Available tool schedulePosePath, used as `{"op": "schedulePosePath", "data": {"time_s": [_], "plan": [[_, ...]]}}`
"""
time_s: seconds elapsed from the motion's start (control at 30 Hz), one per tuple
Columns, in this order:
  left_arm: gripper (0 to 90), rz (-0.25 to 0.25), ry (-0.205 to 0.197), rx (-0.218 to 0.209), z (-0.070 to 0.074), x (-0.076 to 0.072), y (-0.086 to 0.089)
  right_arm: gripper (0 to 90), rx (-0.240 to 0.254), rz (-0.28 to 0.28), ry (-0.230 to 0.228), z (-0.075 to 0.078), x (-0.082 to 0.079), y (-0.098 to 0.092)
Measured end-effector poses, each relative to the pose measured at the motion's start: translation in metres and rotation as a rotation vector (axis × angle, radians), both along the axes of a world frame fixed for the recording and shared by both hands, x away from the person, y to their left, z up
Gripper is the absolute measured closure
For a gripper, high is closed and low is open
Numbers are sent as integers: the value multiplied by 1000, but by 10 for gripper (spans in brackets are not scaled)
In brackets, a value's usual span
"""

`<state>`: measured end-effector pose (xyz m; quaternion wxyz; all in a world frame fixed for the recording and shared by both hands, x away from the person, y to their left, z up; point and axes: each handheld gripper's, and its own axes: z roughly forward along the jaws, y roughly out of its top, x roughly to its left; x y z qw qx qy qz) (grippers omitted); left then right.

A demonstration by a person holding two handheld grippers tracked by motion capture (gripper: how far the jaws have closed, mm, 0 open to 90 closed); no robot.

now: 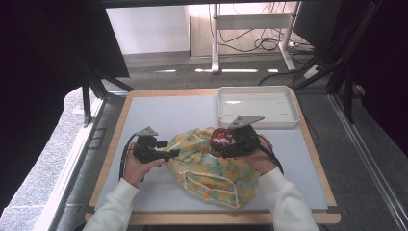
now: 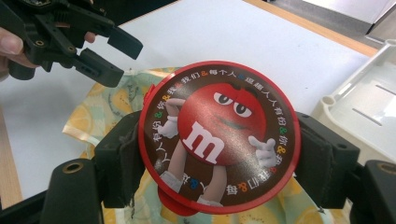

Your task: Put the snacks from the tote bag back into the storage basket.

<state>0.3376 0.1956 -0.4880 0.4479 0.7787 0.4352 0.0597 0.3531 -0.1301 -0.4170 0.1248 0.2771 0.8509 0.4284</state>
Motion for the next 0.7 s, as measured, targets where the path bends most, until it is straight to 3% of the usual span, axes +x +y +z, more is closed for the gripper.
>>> {"op": "schedulePosePath", "data": {"time_s": [0.3,0.7], "plan": [[285,-2,3,2,-1,1,0,256,10,-19,3,6,5,-7],[284,-10,7,-2,-2,1,1,257,15,-64,-9,17,23,-11]]}}
